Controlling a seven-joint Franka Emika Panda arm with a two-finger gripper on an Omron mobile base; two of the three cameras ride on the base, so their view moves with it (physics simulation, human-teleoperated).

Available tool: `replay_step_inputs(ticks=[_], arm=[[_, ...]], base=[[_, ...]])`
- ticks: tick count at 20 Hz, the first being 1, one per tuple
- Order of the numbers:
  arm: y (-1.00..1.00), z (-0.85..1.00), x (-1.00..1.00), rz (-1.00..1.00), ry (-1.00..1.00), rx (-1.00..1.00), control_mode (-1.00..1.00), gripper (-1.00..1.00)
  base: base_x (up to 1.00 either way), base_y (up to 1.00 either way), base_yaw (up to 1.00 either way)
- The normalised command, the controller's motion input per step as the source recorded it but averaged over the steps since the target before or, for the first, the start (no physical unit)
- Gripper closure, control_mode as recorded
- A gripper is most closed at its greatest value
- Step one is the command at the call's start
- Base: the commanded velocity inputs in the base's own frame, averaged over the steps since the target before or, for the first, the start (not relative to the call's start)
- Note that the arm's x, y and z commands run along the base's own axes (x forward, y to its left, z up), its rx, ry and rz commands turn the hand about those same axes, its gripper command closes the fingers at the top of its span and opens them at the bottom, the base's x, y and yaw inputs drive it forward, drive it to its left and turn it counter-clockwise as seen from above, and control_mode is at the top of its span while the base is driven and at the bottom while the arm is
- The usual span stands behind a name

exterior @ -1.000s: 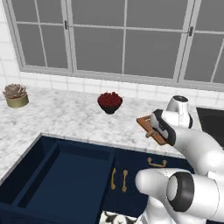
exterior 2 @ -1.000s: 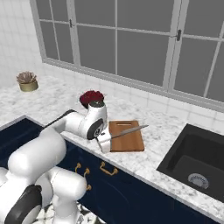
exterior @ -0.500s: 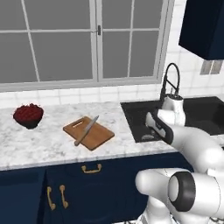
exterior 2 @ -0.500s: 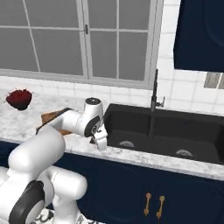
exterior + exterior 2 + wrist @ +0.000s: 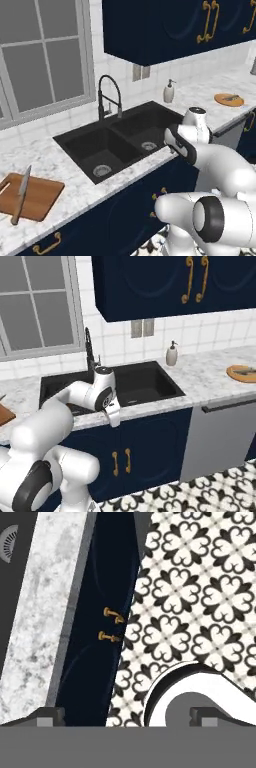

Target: Pick up the knife from the drawer and place it on the cutting board. Then place the meat from the plate to the cutting board.

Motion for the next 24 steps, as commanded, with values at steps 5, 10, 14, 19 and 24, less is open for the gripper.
replay_step_inputs(ticks=[5,10,14,19,24], arm=[[0.00,0.00,0.00,0.00,0.00,0.00,1.00,-1.00],[0.00,0.00,0.00,0.00,0.00,0.00,1.00,-1.00],[0.00,0.00,0.00,0.00,0.00,0.00,1.00,-1.00],[0.00,0.00,0.00,0.00,0.00,0.00,1.00,-1.00],[0.00,0.00,0.00,0.00,0.00,0.00,1.00,-1.00]], base=[[0.33,-0.54,-0.72],[0.98,-1.00,-0.37],[1.00,-0.80,-0.05],[1.00,-0.74,0.14],[0.97,-0.41,0.36]])
